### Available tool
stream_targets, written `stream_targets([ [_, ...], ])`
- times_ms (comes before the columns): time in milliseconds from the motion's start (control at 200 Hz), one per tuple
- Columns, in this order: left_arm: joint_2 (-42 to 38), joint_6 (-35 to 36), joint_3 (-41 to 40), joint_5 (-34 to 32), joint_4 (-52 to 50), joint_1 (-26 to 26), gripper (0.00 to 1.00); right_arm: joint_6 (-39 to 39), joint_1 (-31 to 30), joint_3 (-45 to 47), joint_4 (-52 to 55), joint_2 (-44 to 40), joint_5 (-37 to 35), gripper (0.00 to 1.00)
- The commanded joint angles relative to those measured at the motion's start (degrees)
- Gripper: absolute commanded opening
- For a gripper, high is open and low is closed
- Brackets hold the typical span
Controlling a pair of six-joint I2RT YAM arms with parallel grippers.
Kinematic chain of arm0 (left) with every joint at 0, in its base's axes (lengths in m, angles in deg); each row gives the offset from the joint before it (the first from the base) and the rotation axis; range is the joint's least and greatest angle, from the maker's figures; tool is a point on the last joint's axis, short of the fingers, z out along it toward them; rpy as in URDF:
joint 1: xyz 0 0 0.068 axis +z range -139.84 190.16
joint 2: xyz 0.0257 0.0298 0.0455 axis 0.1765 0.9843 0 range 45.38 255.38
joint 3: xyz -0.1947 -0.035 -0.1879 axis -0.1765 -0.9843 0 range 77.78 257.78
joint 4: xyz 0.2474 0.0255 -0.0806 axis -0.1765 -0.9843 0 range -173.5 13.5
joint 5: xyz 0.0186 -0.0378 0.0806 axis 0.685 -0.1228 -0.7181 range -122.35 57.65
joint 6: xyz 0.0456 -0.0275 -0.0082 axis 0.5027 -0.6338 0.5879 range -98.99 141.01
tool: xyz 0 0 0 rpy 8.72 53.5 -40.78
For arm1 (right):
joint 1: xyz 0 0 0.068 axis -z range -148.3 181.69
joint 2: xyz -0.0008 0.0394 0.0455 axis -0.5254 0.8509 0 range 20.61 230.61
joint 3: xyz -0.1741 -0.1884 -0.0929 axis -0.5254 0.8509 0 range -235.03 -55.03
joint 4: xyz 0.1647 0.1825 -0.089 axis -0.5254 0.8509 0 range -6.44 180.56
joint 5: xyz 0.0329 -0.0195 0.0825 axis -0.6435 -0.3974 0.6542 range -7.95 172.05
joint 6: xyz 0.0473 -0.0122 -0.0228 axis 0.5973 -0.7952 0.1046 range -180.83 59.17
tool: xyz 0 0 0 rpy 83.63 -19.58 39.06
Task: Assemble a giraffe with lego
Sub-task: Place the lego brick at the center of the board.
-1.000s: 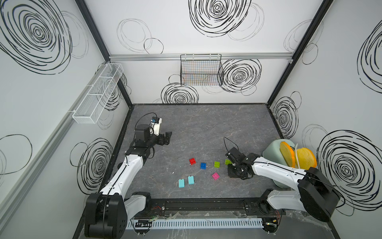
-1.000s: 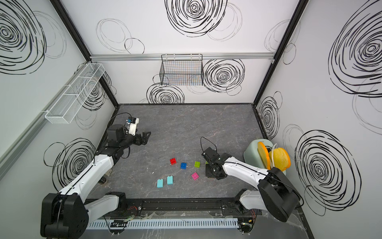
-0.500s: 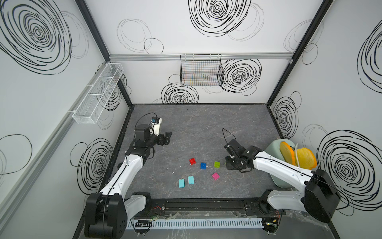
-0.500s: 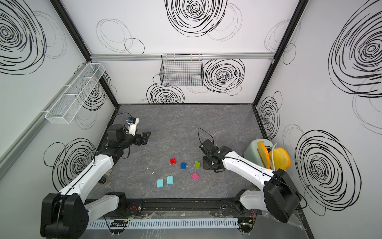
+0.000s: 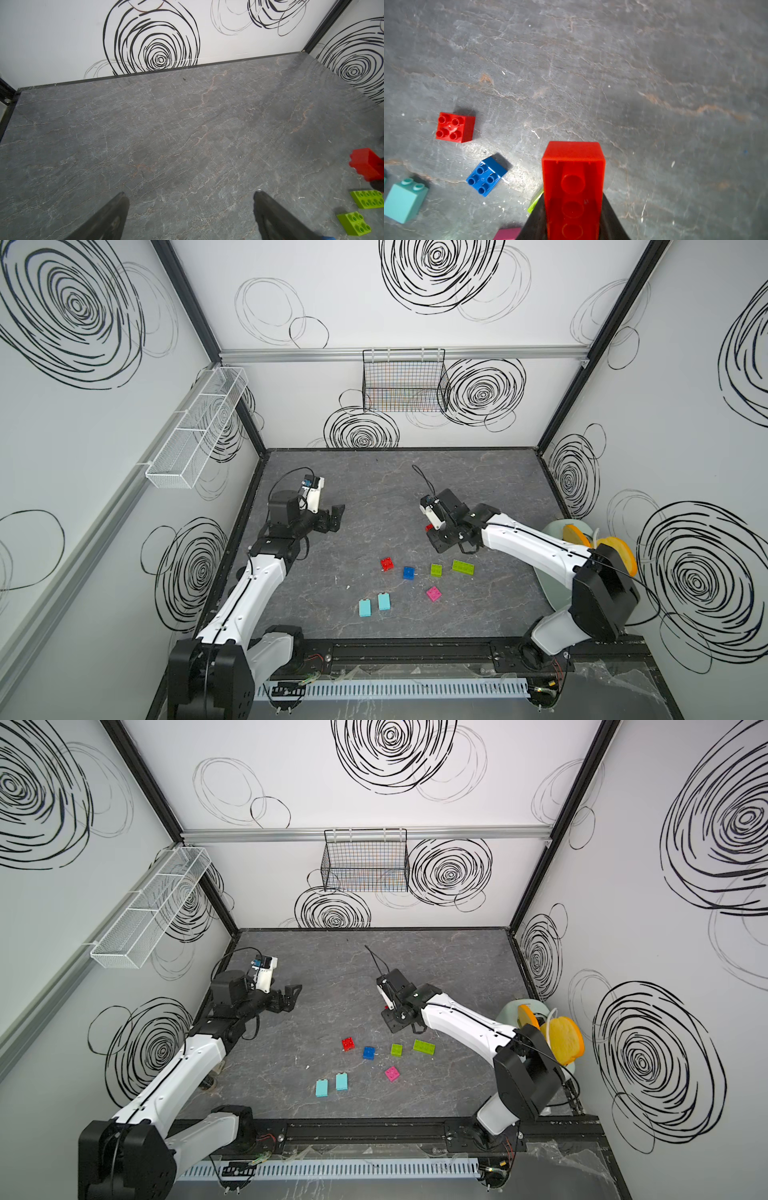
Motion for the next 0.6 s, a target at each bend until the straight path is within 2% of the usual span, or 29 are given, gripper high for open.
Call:
stream_targets([
  [0, -1.26, 1.90, 1.52, -0.50, -0.28, -0.21, 0.98, -13.38, -0.90, -4.81, -2.45, 4.41, -0.09, 0.10],
  [190, -1.53, 2.29, 1.28, 0.39, 0.02, -0.61, 0.98, -28.61, -2.10, -10.34, -0.10, 12.14, 0.14, 0.08],
  [375, -1.21, 2.58, 0.49, 0.22, 1.13, -1.31, 0.98, -42.52, -4.22, -8.39, -0.91, 14.11, 0.34, 0.07],
  [595, -1.06, 3.54, 0.50, -0.13, 0.77, -1.75, 0.98, -41.79, -4.71, -9.94, -0.77, 19.54, 0.11, 0.10],
])
